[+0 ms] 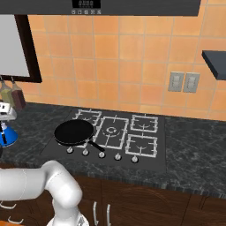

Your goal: Pick the kettle from the counter and place it on a stove burner. Then turn the burner on.

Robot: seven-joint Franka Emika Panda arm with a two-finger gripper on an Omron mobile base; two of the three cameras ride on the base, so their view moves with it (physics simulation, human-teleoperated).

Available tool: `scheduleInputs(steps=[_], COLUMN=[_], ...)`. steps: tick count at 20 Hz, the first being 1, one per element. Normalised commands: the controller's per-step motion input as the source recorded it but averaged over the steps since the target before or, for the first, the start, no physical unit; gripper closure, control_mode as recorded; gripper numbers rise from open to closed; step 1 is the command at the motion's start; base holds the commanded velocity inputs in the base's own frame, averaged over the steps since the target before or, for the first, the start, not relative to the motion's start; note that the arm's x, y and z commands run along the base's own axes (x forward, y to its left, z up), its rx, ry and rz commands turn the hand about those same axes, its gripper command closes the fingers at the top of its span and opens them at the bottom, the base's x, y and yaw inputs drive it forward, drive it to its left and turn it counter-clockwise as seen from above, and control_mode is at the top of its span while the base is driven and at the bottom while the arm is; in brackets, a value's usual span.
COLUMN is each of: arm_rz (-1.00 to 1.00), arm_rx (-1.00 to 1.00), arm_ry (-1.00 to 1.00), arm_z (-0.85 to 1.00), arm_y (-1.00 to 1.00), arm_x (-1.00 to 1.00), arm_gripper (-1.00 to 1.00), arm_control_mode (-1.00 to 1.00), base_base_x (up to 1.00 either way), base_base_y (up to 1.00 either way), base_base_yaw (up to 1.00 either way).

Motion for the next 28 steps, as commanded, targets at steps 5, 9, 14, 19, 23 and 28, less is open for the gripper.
scheduleInputs(steps=[5, 9, 14, 19, 23, 28], arm_rz=[0.00, 0.00, -0.01, 0.00, -0.01, -0.01], arm_rx=[0.00, 0.00, 0.00, 0.00, 0.00, 0.00], arm_ry=[0.00, 0.01, 0.03, 0.05, 0.04, 0.03], arm_z=[0.16, 0.03, 0.00, -0.01, -0.07, -0.06], arm_y=[0.00, 0.00, 0.00, 0.00, 0.00, 0.00], arm_x=[0.00, -0.05, -0.10, 0.00, 0.00, 0.00], arm_gripper=[-1.00, -1.00, -1.00, -1.00, -1.00, 1.00], arm_control_mode=[-1.00, -1.00, -1.00, -1.00, -1.00, -1.00], base_base_x=[0.00, 0.00, 0.00, 0.00, 0.00, 0.00], base_base_y=[0.00, 0.00, 0.00, 0.00, 0.00, 0.00], base_base_yaw=[0.00, 0.00, 0.00, 0.00, 0.00, 0.00])
